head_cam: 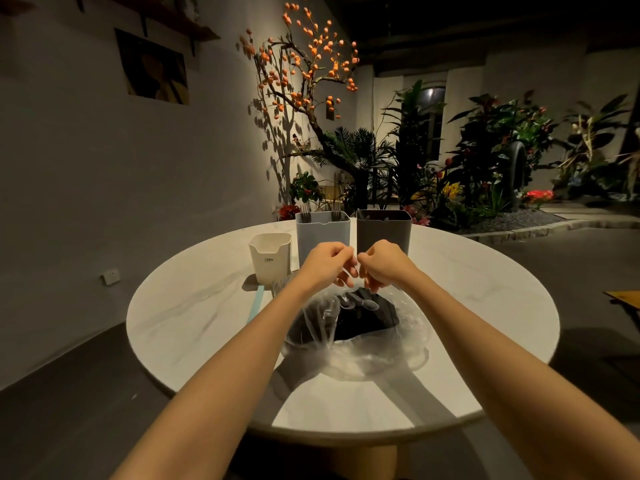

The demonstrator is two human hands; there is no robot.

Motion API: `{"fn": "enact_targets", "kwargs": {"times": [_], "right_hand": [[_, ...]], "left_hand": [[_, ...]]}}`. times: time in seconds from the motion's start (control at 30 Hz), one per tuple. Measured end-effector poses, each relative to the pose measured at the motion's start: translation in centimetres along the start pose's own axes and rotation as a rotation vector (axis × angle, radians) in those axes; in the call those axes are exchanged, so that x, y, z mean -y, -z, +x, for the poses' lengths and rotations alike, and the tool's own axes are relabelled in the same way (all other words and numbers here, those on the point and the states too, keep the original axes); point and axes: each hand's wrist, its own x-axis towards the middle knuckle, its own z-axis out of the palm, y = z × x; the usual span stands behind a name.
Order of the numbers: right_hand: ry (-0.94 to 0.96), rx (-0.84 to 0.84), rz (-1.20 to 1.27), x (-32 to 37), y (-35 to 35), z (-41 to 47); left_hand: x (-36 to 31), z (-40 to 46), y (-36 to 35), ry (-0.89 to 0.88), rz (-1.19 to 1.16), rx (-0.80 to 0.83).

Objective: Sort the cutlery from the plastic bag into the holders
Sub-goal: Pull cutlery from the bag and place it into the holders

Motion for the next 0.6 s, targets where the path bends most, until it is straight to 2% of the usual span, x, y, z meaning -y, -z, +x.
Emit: {"fn": "enact_targets", "kwargs": {"times": [0.13,0.3,0.43,0.6], "right_hand": [[-0.134,0.168,-0.165,-0.3,-0.4,-0.6],[-0.110,0.093,-0.478,-1.0,-0.6,-1.1],[-0.133,0.139,-0.486,-1.8,-0.7,-0.6],[-0.057,0.238,-0.424,-1.8,-1.3,0.5]], "left_hand": [[1.0,-0.1,-0.8,0.011,0.114,0.030],[2.2,0.3,-1.4,-0.006,0.435,0.083],[3.4,0.8,-1.4,-0.012,0.521,0.067],[4.7,1.2,-1.6,-0.014,0.524,0.062]]}}
